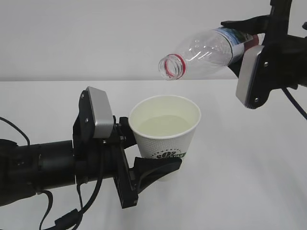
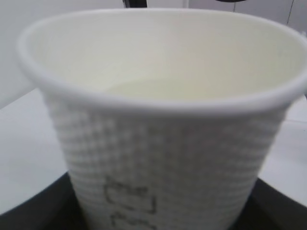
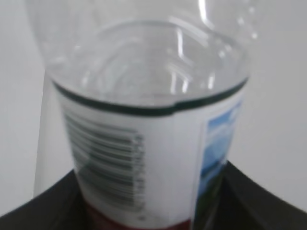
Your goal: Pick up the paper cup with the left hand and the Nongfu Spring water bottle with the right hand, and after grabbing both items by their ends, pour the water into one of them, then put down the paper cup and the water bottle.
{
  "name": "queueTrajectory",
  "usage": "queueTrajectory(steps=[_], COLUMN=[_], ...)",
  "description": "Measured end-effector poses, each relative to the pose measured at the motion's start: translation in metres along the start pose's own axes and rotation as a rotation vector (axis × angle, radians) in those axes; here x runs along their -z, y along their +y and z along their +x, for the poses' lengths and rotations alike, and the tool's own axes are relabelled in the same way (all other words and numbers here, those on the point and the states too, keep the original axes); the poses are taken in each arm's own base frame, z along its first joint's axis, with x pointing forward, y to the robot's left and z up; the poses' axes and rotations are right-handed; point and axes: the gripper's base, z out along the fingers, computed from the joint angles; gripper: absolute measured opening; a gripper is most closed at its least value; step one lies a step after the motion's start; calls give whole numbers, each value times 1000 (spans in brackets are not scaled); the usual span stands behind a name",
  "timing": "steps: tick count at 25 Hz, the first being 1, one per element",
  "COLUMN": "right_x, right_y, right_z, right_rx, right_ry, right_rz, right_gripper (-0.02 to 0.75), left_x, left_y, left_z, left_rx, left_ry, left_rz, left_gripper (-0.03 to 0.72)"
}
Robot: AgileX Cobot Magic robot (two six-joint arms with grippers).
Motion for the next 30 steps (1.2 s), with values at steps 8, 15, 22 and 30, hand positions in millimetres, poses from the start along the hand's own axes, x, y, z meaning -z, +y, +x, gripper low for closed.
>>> queueTrajectory(steps=[8,15,22,30], right_x=[0,0,0,0], right_y=[0,0,0,0], right_z=[0,0,0,0], right_rx=[-99,-191,-277,-386], right_ry=[1,1,1,2], right_rz=[1,1,1,2], right_gripper=[448,447,447,447], left_x=[0,0,0,0], left_y=[0,0,0,0], left_z=[0,0,0,1], left_rx=[0,0,0,0], left_ry=[2,2,4,6], left_rz=[0,-1,-1,-2], left_gripper=[513,513,513,513])
